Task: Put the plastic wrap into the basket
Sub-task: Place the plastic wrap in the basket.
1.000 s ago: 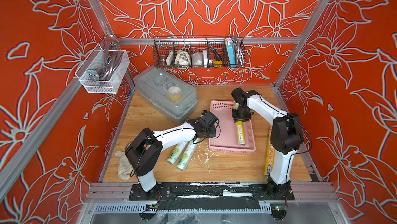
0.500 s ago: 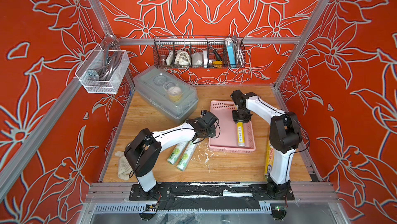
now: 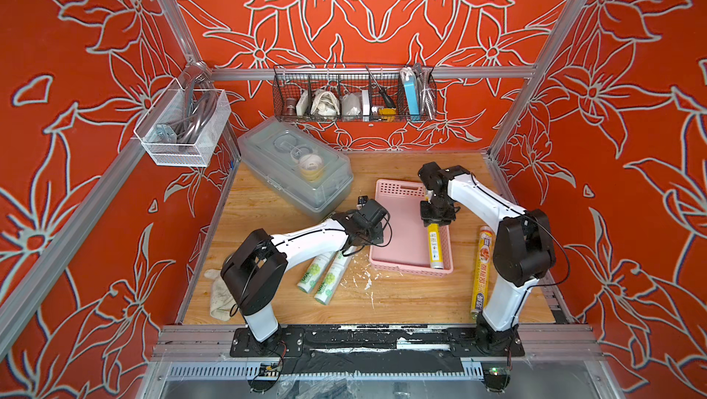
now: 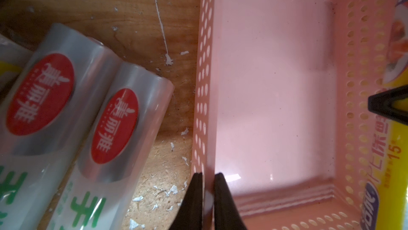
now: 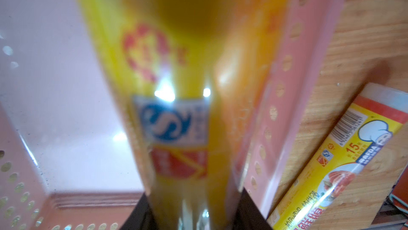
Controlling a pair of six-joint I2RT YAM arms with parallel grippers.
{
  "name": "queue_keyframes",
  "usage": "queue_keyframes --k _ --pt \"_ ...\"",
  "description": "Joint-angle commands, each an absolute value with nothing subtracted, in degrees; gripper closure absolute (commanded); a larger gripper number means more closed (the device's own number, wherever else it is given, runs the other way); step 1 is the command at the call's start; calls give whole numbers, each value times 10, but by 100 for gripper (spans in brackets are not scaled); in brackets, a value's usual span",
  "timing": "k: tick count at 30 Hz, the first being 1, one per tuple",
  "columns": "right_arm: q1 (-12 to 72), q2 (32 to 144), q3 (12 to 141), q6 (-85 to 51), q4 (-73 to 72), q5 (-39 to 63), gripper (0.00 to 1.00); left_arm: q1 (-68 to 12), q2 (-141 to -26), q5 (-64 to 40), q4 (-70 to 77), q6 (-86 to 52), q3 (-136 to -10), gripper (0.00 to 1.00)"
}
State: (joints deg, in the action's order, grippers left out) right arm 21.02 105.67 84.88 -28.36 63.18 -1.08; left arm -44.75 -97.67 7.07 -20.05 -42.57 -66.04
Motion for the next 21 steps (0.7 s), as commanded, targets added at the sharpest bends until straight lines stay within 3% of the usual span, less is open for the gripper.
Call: queue_keyframes --k 1,11,21 --pt "211 1086 838 -281 636 6 77 -451 -958 85 -215 -418 -654 86" --pt "201 1152 861 -318 625 -30 74 -450 -960 91 -215 -424 -652 86" --pt "198 1145 861 -351 624 -48 52 -451 -960 97 -206 -436 -642 85"
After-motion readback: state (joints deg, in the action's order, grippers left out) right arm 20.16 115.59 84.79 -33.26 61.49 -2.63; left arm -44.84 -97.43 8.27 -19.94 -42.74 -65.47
